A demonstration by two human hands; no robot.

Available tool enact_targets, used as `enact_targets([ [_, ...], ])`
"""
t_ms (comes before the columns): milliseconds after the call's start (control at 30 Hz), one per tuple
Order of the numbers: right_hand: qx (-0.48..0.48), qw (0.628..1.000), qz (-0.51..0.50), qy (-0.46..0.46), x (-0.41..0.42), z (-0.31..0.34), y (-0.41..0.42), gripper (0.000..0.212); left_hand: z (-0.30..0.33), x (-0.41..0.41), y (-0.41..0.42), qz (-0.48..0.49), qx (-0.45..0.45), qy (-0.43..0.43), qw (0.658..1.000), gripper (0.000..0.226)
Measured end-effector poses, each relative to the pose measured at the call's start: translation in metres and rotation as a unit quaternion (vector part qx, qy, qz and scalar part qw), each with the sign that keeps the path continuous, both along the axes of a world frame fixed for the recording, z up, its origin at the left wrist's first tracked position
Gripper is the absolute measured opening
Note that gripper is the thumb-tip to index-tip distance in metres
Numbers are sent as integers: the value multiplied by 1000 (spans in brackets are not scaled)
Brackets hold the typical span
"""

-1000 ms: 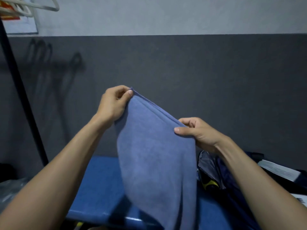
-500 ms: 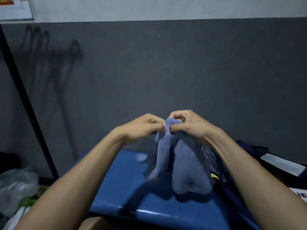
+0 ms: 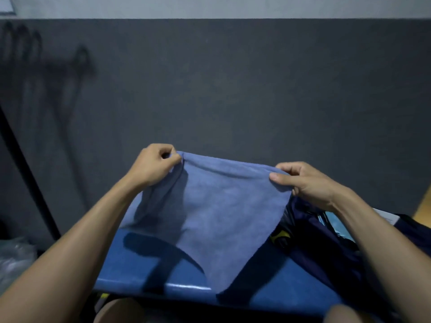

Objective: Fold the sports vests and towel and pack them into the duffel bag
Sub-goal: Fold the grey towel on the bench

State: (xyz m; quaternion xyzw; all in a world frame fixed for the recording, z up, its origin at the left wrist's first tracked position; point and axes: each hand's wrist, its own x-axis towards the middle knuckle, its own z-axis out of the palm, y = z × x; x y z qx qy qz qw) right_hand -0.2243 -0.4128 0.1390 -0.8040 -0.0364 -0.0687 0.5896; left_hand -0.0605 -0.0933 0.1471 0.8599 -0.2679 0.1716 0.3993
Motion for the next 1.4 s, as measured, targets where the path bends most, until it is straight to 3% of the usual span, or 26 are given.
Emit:
enact_targets([
  [67, 30, 999, -18, -32, -3, 2, 2, 25, 2, 2, 2, 63, -23, -39, 997, 30],
  [133, 37, 997, -25, -60, -7, 10, 7, 25, 12, 0, 8, 53, -66, -40, 996, 29],
  [233, 23, 997, 8, -77, -17, 29, 27, 15, 32, -18, 10, -129, -111, 46, 984, 26],
  [300, 14, 994, 87, -61, -23, 40, 45, 22, 41, -36, 5, -204, -108, 77, 970, 27],
  [367, -41, 990, 116, -73, -24, 48, 63, 26, 45, -52, -1, -239, -113, 84, 961, 27],
  [433, -127, 981, 65, -132, -20, 52, 78, 13, 45, -64, -7, -254, -119, 91, 956, 25],
  [533, -240, 944, 3, -225, -15, 54, 94, 22, 41, -81, -14, -271, -119, 100, 950, 24],
  [600, -265, 930, -20, -253, -14, 55, 99, 23, 39, -91, -18, -285, -118, 101, 946, 25],
  [800, -157, 957, -66, -234, -23, 48, 110, 28, 31, -111, -22, -295, -135, 88, 942, 21],
  [967, -29, 984, -14, -177, -32, 46, 117, 19, 24, -126, -23, -307, -172, 62, 934, 20],
  [1200, -132, 952, -94, -258, -37, 51, 114, 13, 7, -129, -19, -328, -143, 75, 931, 20],
  [1400, -207, 944, -74, -245, -34, 47, 109, 17, -17, -119, -24, -243, -109, 13, 964, 16],
])
